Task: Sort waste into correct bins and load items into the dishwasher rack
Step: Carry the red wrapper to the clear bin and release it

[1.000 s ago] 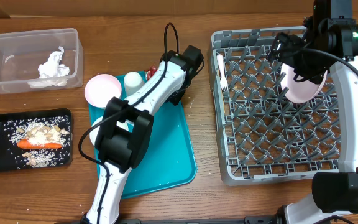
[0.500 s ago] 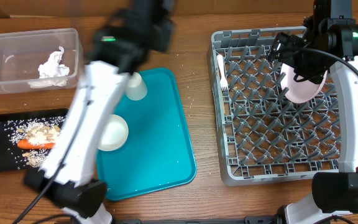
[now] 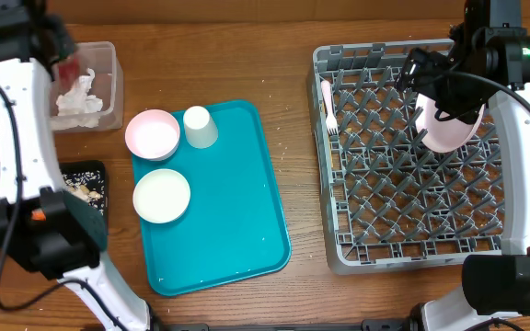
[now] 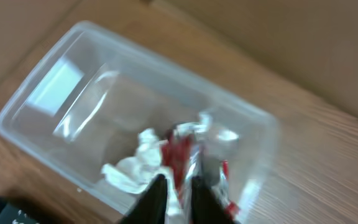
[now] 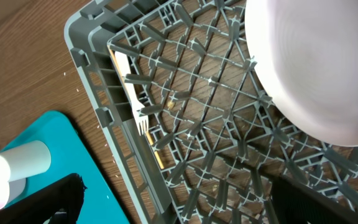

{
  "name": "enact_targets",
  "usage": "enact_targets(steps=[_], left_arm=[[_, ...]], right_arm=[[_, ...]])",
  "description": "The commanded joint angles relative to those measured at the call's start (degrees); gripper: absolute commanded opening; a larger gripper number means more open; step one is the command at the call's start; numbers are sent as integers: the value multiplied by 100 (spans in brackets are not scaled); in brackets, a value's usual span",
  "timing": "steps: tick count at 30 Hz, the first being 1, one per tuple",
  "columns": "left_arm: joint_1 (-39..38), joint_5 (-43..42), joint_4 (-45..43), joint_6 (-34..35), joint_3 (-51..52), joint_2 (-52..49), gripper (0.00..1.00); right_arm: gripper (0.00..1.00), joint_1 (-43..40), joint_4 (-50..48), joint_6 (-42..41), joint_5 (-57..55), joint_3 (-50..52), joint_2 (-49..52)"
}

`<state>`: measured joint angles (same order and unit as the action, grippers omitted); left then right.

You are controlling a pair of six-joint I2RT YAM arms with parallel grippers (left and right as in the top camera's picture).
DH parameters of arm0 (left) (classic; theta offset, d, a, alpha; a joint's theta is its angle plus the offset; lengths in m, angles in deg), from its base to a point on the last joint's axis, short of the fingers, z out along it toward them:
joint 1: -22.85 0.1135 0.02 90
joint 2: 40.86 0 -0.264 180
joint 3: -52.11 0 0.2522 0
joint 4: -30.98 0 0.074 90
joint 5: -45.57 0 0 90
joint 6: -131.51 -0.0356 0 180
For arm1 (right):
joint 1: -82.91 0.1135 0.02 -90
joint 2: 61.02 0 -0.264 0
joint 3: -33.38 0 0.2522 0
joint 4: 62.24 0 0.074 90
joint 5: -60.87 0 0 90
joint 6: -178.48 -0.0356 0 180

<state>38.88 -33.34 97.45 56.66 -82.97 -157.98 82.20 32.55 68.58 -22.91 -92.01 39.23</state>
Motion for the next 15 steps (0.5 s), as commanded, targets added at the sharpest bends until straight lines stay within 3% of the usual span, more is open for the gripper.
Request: enact_targets(steps=[1,4,8,12,15], left_arm=[[339,-66,66,223,42,-522,23],[507,-66,249,297,42,-708,23],[581,-251,417,439,37,-686,52],[581,-787,640,444,28,-470,56],[505,-1054,754,726,28,-136,70]], right_arm=[[100,-11,-9,-31,50,-50,-26],[100,-11,-9,-31,48,-50,-26],[100,-11,-9,-31,48,-50,-26],[100,-11,-9,-31,50,-50,-26],[100,-11,-9,-31,50,-50,-26]])
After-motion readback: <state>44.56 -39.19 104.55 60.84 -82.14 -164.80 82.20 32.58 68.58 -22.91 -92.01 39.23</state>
